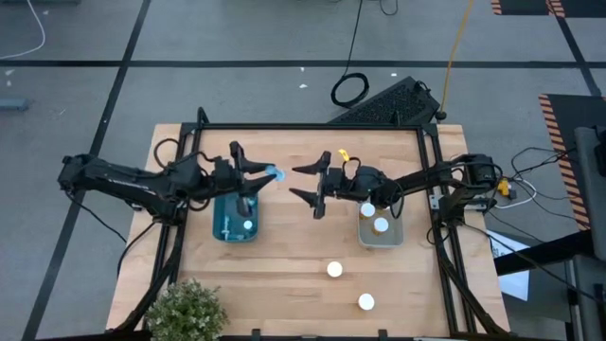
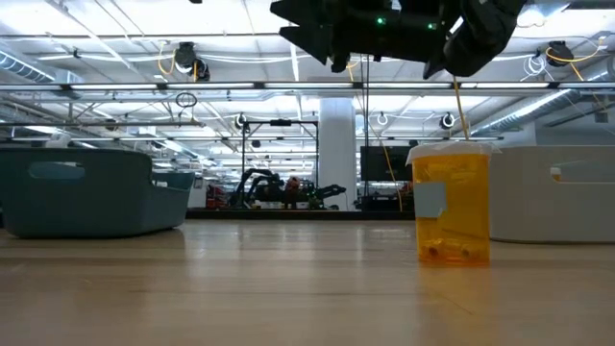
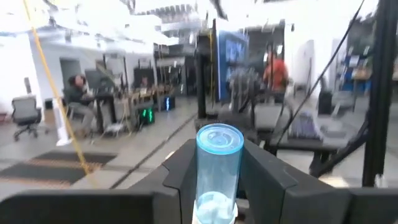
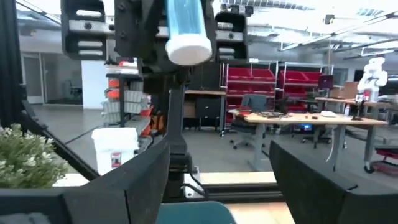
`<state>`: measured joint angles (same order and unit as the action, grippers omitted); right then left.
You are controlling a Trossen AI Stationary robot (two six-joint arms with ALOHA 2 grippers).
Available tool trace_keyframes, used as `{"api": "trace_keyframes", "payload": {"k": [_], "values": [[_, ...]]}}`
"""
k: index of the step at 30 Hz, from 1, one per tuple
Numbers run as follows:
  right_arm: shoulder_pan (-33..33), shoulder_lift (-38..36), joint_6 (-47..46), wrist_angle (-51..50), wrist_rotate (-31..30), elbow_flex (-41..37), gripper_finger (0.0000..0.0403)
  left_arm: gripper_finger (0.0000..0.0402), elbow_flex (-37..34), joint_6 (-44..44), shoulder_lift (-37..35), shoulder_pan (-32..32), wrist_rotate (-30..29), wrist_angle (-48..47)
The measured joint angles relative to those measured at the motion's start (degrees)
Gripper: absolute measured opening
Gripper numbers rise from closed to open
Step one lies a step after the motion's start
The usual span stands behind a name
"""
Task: Pick and place medicine bottles into bin by pill shape (circle, oval)
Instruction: Adjust the blue pill bottle
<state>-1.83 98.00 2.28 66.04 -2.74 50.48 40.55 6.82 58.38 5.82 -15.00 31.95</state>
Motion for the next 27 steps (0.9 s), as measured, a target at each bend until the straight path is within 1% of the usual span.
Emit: {"api": "trace_keyframes", "payload": {"k": [5, 8, 11, 15, 20, 25, 27], "values": [[0.0, 0.0, 1.5, 4.4, 0.1, 0.0, 0.0269, 0.0113, -2.7, 1.0, 1.4, 0.0, 1.9, 7.7], [-0.1, 0.0, 2.0, 6.2, 0.3, 0.0, 0.0269, 0.0113, -2.8, 1.0, 2.5, -0.1, 2.6, 11.1], [-0.1, 0.0, 2.8, 6.1, 1.9, 0.0, 0.0269, 0.0113, -2.9, 1.6, 3.9, -0.1, 3.2, 10.5], [-0.1, 0.0, 2.0, 5.3, 5.8, 0.0, 0.0269, 0.0113, -2.9, 2.2, 6.0, -0.2, 3.7, 13.9], [0.0, 0.0, 1.6, 5.1, 6.2, 0.0, 0.0269, 0.0113, -2.9, 2.1, 8.4, -0.2, 7.2, 16.7], [0.0, 0.0, 1.6, 5.3, 9.0, 0.0, 0.0269, 0.0113, -2.9, 1.9, 8.8, -0.2, 7.4, 17.4], [0.1, 0.0, 1.8, 5.3, 9.1, 0.0, 0.0267, 0.0113, -2.9, 2.0, 8.8, -0.2, 7.4, 17.5]]}}
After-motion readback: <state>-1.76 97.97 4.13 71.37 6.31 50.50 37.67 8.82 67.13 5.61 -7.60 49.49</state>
